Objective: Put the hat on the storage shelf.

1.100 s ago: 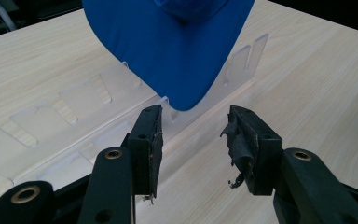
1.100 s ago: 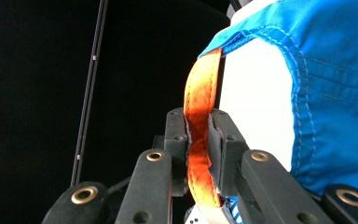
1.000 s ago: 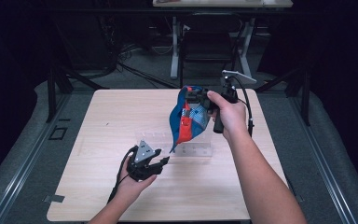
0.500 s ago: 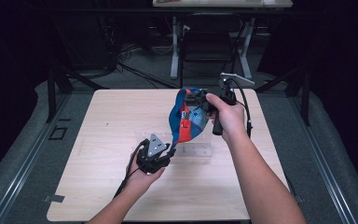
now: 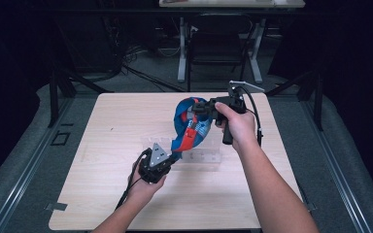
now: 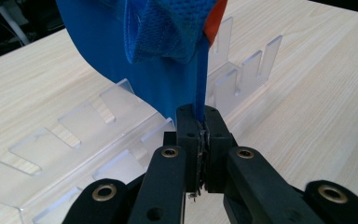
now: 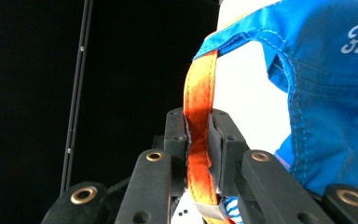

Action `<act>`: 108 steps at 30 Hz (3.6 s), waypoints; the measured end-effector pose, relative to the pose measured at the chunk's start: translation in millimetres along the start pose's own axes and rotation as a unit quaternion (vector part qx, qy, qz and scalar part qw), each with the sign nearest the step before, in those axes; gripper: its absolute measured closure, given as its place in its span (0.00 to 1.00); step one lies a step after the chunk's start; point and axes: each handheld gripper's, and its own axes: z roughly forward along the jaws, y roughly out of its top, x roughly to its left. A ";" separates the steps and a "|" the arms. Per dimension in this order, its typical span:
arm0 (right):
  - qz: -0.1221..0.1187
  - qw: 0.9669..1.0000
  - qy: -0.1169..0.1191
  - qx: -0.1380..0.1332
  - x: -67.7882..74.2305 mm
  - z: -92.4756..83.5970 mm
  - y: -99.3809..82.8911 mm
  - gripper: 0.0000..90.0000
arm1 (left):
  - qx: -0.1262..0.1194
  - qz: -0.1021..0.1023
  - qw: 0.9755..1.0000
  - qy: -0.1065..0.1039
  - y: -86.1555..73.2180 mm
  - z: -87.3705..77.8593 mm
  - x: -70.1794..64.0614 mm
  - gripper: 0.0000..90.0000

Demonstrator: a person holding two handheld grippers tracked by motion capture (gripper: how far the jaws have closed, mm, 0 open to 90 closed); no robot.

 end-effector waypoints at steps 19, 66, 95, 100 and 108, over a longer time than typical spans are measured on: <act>0.008 0.999 -0.031 0.005 -27.6 9.2 -4.9 0.87 | -0.004 -0.043 0.999 -0.020 -19.4 4.2 9.0 0.98; -0.040 0.991 -0.125 0.003 -82.5 -9.5 -17.9 0.52 | -0.008 -0.041 0.999 -0.017 -20.4 0.9 8.2 0.93; -0.069 0.982 -0.174 -0.004 -89.7 -37.5 -34.0 0.51 | -0.011 -0.052 0.998 -0.029 -23.8 -16.3 8.1 0.66; -0.076 0.979 -0.187 -0.006 -90.4 -41.6 -39.4 0.52 | -0.002 -0.043 0.999 -0.024 -32.4 -26.7 7.8 0.62; -0.086 0.978 -0.191 -0.005 -94.8 -46.4 -52.8 0.51 | 0.012 -0.043 0.999 -0.021 -46.8 -43.5 12.6 0.60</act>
